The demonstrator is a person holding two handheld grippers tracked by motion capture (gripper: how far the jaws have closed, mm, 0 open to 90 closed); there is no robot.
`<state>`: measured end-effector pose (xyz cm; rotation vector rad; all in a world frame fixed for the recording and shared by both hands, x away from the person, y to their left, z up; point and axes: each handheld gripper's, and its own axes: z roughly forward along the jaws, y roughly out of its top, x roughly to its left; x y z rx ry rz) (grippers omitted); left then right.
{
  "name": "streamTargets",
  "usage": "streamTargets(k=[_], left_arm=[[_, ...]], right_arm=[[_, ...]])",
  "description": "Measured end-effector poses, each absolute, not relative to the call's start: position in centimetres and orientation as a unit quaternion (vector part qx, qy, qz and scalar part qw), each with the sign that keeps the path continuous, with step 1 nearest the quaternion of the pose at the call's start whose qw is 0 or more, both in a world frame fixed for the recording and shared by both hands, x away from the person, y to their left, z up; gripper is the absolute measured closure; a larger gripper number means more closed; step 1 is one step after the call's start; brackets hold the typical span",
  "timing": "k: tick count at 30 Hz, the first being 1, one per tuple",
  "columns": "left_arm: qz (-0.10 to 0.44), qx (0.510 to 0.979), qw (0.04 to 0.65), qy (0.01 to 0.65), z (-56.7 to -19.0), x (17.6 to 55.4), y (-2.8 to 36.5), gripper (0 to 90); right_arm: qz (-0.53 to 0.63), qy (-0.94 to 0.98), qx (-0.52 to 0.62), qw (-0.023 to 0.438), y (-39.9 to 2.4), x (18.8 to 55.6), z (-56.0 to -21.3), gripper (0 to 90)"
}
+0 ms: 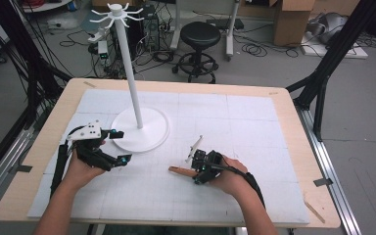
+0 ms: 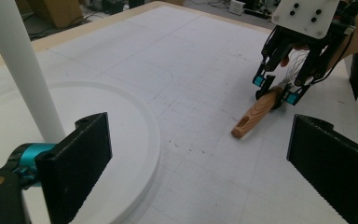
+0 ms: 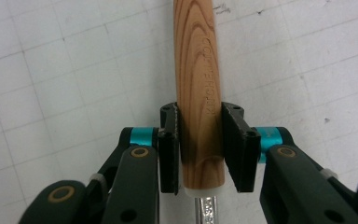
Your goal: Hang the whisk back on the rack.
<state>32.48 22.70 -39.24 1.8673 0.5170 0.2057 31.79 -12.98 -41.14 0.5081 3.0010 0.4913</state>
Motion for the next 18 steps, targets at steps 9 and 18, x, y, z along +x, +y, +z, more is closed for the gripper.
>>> streamTargets(k=[9,18], left_arm=[[0.088,0.793,0.562,0.218,-39.2,32.5,22.7,7.1],[0.089,0.792,0.564,0.216,-39.1,32.4,22.8,7.3]], right_arm=[[0.188,0.967,0.168,0.033,-13.2,32.1,-40.6,70.2],[0.298,0.935,0.181,0.068,-14.7,32.3,-37.1,70.4]])
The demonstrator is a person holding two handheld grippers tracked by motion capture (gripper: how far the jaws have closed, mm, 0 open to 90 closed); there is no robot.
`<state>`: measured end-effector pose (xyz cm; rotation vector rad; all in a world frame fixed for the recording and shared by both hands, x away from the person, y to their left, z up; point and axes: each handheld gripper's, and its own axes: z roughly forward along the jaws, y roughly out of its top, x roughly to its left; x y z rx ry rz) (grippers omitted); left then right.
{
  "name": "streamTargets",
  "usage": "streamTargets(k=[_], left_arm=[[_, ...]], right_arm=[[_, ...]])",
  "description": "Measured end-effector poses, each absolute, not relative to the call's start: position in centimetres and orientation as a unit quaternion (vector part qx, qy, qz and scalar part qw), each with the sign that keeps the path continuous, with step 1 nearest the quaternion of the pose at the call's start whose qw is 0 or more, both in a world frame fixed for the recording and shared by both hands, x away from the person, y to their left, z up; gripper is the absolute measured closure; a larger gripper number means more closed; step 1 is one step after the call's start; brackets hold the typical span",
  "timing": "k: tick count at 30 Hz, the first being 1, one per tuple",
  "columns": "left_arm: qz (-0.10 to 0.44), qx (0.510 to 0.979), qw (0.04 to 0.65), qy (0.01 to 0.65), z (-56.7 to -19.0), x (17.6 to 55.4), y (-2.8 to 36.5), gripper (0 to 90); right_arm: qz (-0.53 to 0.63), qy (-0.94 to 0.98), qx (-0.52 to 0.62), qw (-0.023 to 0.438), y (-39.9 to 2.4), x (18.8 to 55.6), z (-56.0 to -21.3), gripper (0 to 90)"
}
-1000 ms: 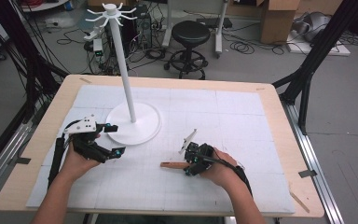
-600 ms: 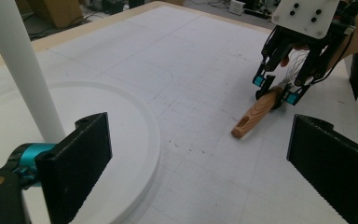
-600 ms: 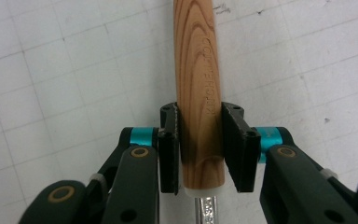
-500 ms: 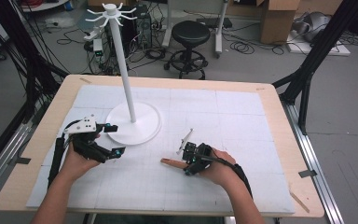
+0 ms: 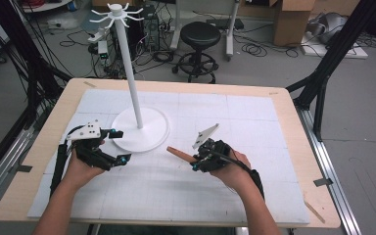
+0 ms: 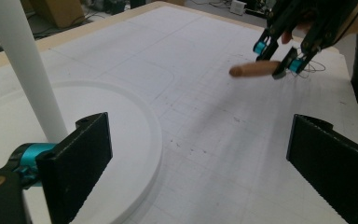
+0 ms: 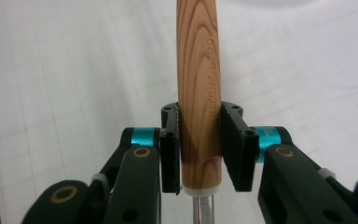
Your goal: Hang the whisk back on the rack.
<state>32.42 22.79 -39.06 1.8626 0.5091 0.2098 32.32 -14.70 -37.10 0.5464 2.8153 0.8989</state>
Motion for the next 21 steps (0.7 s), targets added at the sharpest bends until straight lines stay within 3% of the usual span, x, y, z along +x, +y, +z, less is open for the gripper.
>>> streamTargets(k=[21], left_arm=[[0.094,0.789,0.57,0.21,-38.5,32.2,23.0,7.3]], right_arm=[[0.451,0.868,0.18,0.104,-14.9,34.7,-30.9,70.6]])
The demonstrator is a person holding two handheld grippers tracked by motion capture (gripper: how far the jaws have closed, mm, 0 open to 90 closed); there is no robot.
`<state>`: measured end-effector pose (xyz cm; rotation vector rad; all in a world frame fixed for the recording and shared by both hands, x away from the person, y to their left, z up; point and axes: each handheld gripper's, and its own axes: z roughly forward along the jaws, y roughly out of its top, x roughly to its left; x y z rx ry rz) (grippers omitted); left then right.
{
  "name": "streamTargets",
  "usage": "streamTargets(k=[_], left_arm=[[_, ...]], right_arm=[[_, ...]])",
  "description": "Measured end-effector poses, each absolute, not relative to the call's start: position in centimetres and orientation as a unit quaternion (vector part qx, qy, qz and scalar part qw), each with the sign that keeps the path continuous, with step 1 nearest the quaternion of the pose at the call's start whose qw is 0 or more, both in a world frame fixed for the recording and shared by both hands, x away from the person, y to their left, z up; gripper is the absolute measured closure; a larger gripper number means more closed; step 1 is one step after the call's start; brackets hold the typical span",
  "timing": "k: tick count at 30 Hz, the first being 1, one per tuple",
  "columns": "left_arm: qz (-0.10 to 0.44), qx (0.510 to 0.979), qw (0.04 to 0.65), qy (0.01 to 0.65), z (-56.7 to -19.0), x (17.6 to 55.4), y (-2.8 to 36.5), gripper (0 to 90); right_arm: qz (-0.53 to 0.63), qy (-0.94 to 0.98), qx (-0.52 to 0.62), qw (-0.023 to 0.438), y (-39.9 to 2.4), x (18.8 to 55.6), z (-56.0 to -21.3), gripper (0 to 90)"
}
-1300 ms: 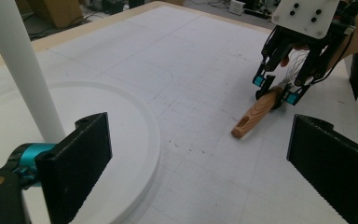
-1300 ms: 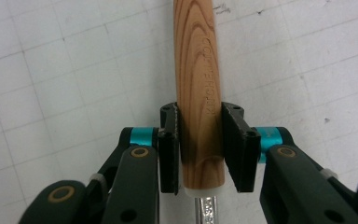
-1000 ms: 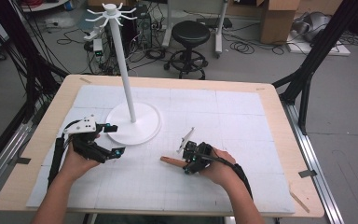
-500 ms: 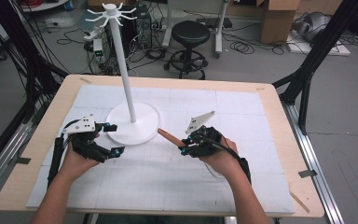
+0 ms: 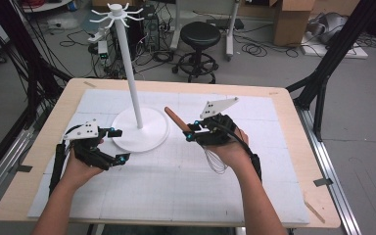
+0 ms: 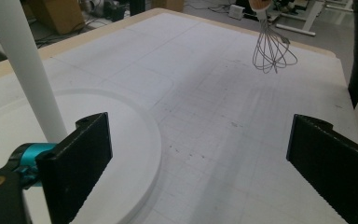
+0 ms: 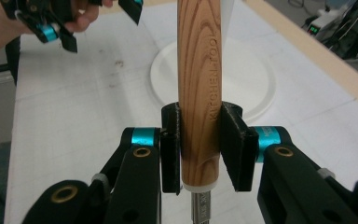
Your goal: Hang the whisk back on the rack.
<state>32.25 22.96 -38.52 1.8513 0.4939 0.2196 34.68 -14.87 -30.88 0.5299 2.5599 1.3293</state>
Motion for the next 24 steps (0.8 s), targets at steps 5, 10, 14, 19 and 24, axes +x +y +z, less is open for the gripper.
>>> streamTargets(k=[5,10,14,19,24], left_arm=[[0.095,0.788,0.571,0.208,-38.4,32.2,23.0,7.3],[0.095,0.787,0.574,0.205,-38.3,32.1,23.0,7.3],[0.097,0.788,0.573,0.203,-38.2,32.1,23.0,7.3],[0.096,0.788,0.574,0.202,-38.1,32.1,23.1,7.3],[0.095,0.786,0.576,0.201,-38.1,32.0,23.0,7.3]], right_arm=[[0.466,0.861,0.174,0.108,-14.5,35.0,-30.0,70.6],[0.493,0.844,0.178,0.114,-14.6,35.7,-29.2,70.5],[0.505,0.836,0.18,0.118,-14.6,36.2,-28.7,70.5],[0.516,0.828,0.179,0.127,-14.5,36.4,-28.0,70.5],[0.519,0.826,0.176,0.134,-14.2,36.7,-27.1,70.5]])
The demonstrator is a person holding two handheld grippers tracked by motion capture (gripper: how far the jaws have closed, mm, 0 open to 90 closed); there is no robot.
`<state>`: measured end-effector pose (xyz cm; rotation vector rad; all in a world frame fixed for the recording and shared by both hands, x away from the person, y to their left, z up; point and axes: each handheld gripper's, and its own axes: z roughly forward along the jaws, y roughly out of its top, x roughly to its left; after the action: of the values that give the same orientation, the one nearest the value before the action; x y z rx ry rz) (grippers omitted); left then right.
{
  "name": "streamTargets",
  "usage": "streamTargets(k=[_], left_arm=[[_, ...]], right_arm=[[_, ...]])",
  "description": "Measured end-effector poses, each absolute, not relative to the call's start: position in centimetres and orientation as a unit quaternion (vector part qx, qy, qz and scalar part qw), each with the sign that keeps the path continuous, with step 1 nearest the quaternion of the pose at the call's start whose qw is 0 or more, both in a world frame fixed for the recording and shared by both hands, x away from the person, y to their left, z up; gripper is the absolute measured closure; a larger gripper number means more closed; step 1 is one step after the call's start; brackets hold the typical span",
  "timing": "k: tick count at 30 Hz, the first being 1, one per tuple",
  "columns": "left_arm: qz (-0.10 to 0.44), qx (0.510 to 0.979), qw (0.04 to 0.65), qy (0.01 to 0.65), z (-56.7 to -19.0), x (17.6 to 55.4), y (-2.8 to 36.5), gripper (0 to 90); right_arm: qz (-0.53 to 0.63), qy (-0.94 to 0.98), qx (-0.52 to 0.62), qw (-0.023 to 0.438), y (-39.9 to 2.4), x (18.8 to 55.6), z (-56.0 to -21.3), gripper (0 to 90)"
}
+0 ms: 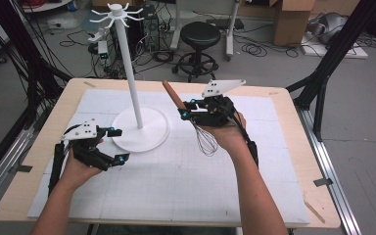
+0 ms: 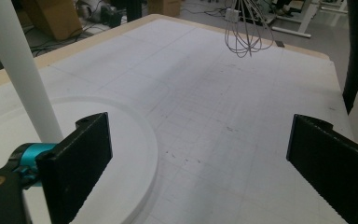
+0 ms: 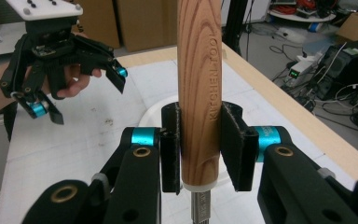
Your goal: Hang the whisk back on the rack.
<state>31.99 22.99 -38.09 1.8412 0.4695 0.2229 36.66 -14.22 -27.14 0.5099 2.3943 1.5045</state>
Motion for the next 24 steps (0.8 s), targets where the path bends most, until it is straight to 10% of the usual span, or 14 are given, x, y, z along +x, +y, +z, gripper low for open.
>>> streamTargets(k=[24], left_arm=[[0.095,0.788,0.575,0.198,-37.9,32.0,22.9,7.3]], right_arm=[[0.528,0.823,0.153,0.147,-12.7,38.6,-21.7,70.5]])
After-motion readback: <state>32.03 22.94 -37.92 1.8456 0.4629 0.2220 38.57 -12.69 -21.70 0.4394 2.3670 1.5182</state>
